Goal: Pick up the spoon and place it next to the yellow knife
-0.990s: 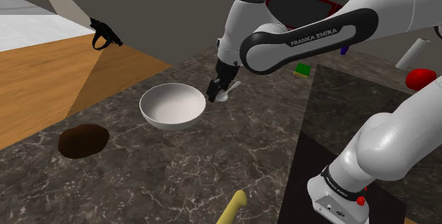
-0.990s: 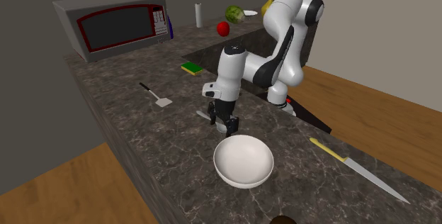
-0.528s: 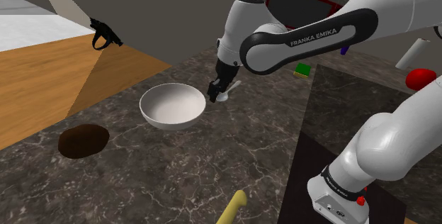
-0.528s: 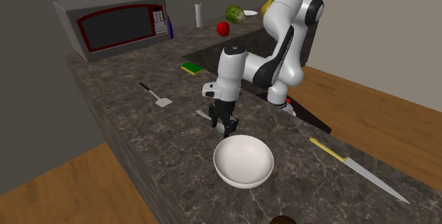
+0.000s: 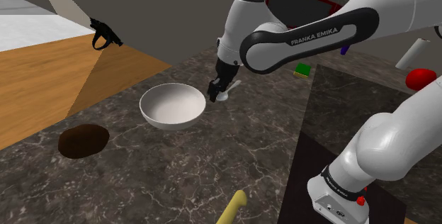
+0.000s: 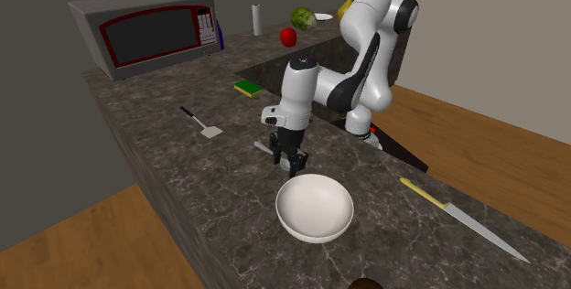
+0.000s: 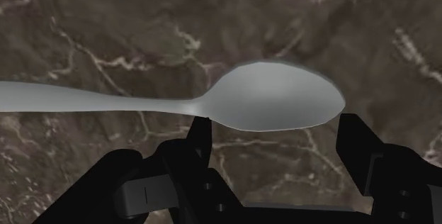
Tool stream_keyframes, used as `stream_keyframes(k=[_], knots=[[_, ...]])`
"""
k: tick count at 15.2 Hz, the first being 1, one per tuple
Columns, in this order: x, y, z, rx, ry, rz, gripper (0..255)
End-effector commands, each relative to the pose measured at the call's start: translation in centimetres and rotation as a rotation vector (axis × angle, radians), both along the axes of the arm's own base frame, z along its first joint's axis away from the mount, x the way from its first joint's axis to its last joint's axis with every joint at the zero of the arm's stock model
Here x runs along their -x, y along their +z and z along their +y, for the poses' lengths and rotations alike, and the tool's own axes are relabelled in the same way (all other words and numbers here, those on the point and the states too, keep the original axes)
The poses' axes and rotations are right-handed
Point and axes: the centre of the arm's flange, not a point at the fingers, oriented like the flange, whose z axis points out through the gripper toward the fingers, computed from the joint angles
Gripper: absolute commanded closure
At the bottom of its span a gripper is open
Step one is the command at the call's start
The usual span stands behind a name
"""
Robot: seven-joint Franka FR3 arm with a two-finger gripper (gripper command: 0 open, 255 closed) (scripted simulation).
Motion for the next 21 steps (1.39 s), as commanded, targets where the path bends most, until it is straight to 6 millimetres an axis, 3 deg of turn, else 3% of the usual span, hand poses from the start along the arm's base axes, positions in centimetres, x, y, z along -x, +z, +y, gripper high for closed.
stream_keyframes(k=[1,16,21], knots=[[0.0,0.8,-0.1,0.0,0.0,0.0,255],[0.0,8.4,-0.1,0.0,0.0,0.0,255],[4.2,8.4,5.1,0.0,0.0,0.0,255]])
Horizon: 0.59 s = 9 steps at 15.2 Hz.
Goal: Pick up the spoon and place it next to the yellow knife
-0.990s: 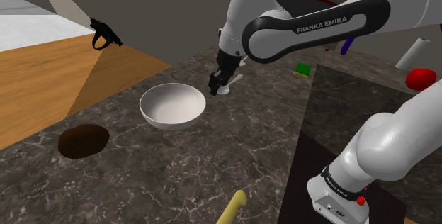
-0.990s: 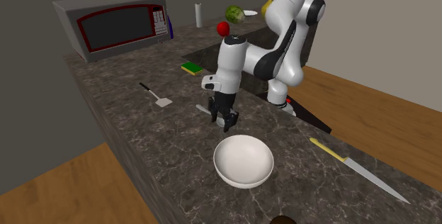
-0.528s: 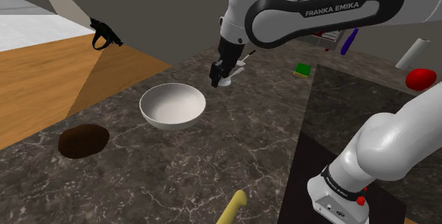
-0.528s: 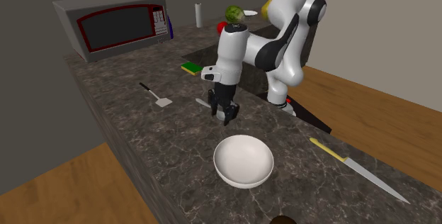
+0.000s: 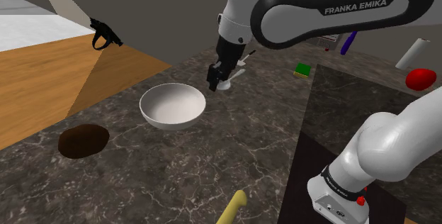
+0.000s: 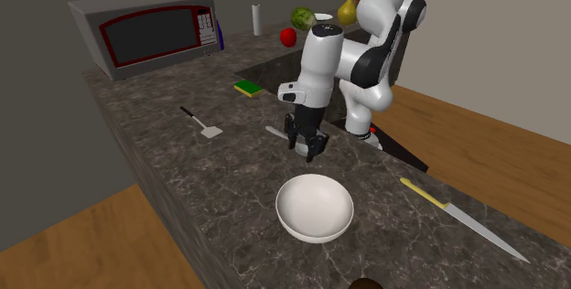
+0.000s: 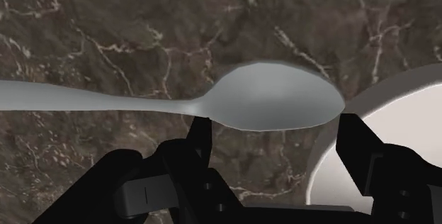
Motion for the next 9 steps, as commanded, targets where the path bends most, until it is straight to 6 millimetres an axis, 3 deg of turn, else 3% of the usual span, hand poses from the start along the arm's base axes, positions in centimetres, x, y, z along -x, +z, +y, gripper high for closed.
stream_keyframes(k=[1,9], knots=[[1.7,0.0,2.1,0.0,-0.001,0.0,255],[8.4,0.1,10.2,0.0,-0.001,0.0,255]])
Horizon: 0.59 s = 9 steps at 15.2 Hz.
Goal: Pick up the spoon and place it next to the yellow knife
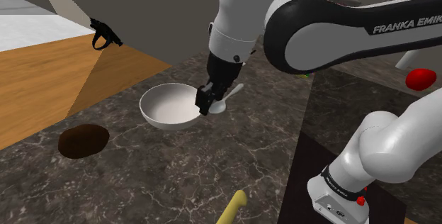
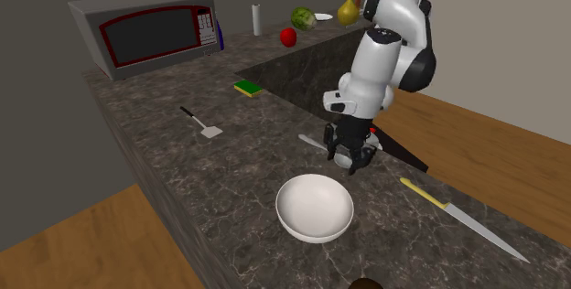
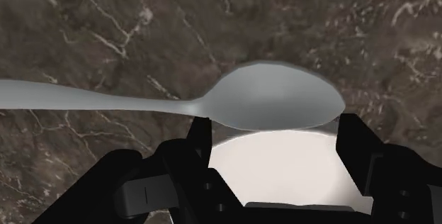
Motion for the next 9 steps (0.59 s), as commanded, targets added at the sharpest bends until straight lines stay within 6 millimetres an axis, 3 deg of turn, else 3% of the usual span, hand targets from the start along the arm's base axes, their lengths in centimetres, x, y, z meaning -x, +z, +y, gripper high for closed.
stream_keyframes(k=[1,9], knots=[[1.7,-0.3,2.0,0.0,-0.001,0.0,255],[8.4,-0.2,10.2,0.0,-0.001,0.0,255]])
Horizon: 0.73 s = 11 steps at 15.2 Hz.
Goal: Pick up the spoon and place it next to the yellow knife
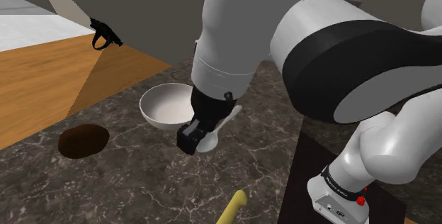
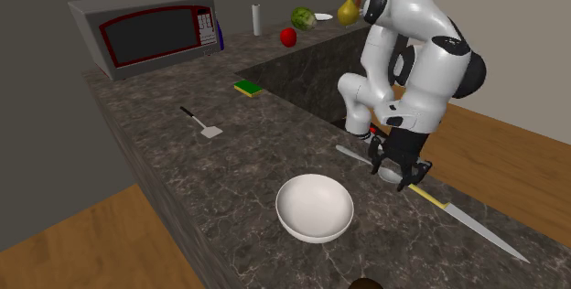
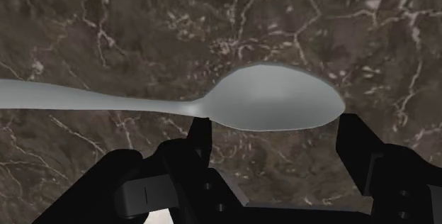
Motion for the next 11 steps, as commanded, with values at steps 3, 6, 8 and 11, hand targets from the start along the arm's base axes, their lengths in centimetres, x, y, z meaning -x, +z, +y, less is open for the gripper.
stream_keyframes(k=[3,6,8,11], knots=[[3.3,-0.1,3.9,-0.001,-0.002,0.0,255],[5.8,-0.1,7.0,-0.001,-0.002,0.0,255],[7.5,0.0,9.0,-0.001,-0.002,0.0,255],[10.0,0.0,12.1,-0.001,-0.002,0.0,255]])
